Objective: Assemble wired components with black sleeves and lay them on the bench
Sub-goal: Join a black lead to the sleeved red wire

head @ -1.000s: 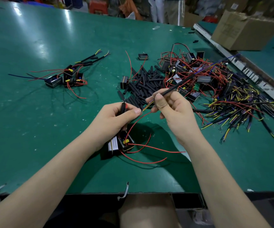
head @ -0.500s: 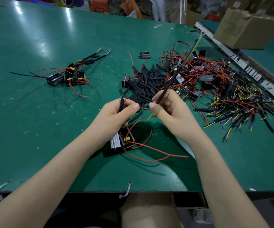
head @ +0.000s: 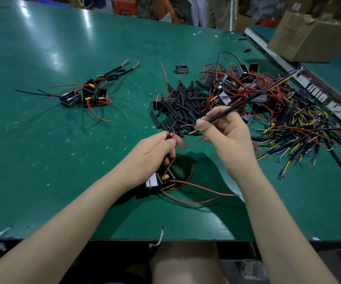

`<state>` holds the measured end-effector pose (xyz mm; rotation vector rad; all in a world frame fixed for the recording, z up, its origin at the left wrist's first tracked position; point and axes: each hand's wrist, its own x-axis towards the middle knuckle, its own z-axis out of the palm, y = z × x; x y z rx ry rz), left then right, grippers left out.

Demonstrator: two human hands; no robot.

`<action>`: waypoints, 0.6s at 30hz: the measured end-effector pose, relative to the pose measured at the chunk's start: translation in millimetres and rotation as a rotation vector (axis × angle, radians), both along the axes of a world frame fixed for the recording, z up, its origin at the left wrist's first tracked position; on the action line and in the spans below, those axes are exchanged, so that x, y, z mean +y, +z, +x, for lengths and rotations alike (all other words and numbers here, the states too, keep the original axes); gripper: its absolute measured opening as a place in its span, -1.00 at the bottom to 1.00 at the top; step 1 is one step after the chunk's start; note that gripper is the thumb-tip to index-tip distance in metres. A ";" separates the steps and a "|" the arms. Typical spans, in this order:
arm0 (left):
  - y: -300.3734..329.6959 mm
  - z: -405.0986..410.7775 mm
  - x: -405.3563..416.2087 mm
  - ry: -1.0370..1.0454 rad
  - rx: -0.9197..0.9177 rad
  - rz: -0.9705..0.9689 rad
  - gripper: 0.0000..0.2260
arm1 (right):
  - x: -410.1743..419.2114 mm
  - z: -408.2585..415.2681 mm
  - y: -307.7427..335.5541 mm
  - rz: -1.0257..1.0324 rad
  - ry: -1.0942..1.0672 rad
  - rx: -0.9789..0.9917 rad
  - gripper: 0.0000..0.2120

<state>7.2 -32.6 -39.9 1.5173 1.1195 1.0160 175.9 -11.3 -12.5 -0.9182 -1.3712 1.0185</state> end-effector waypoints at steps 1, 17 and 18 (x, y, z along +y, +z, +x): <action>-0.9 -0.6 -0.1 0.006 0.035 0.043 -0.82 | -0.1 -0.1 -0.4 -0.004 0.009 0.002 -0.76; 3.6 -1.3 3.0 0.072 -0.154 0.057 -0.89 | 0.8 -1.9 -9.7 0.029 0.028 -0.065 -0.79; 3.8 -1.8 2.6 0.069 -0.159 0.056 -0.89 | 0.7 -2.3 -9.6 0.033 0.033 -0.064 -0.79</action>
